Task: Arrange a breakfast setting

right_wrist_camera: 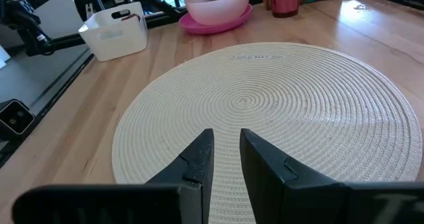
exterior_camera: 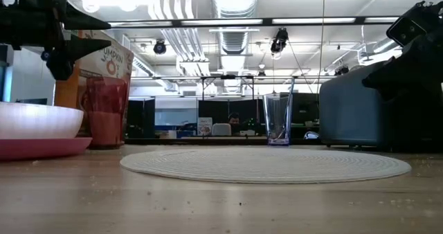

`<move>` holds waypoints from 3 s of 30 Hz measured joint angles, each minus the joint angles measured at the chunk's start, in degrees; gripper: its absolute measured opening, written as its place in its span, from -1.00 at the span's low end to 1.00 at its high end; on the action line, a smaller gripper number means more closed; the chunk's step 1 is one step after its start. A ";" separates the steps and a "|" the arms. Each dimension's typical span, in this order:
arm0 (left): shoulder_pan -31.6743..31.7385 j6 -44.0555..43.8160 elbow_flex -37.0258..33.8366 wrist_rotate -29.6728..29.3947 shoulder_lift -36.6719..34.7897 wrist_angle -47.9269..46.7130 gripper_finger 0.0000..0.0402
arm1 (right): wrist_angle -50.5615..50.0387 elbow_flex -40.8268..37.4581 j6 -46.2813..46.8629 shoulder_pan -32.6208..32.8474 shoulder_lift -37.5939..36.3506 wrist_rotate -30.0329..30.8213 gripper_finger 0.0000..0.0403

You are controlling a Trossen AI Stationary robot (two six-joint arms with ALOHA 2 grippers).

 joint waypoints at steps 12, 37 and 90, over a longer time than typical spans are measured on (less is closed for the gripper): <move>0.00 0.00 0.00 0.00 0.00 0.00 -0.21 | 0.00 0.01 0.00 -0.02 0.01 -0.01 -0.69; -0.01 0.00 0.02 0.00 0.00 0.02 -0.21 | 0.00 -0.01 0.00 0.00 0.01 -0.01 -0.69; 0.02 -8.26 23.94 16.48 18.22 -31.75 -0.21 | 0.00 -0.01 0.00 -0.01 0.00 0.01 -0.69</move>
